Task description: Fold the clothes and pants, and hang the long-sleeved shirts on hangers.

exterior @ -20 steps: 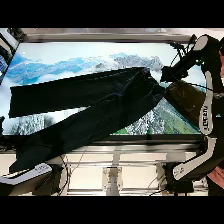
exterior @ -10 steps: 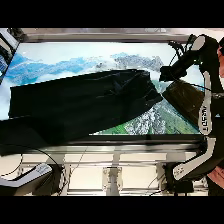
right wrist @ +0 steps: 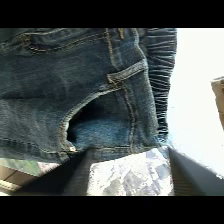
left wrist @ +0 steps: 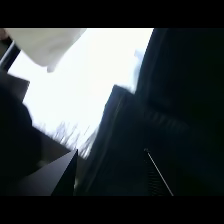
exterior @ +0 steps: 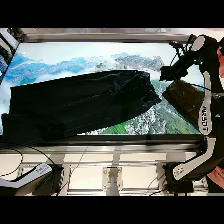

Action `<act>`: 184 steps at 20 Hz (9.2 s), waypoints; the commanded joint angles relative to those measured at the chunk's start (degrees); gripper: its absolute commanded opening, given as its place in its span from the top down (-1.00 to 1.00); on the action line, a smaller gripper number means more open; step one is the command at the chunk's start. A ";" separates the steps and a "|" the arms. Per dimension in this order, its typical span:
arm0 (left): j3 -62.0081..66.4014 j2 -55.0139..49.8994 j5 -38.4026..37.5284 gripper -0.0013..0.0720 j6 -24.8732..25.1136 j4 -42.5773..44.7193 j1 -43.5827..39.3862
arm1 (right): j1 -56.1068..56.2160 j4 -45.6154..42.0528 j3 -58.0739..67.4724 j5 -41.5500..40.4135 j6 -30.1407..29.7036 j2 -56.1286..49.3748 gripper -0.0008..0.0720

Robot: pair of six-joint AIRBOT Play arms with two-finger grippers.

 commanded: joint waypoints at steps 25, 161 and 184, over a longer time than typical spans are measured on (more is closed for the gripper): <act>-11.37 -10.82 -3.63 -0.34 22.86 -5.57 17.90 | 0.02 -2.45 -11.52 -1.03 -2.51 0.09 -0.55; 21.64 -31.02 31.95 -0.07 -37.66 8.63 -30.49 | -22.77 16.96 -68.63 -49.64 1.53 36.28 0.21; 21.75 -31.76 -1.55 -0.66 -4.07 -21.20 -11.04 | -14.12 17.42 -45.92 -26.14 0.96 37.92 -0.09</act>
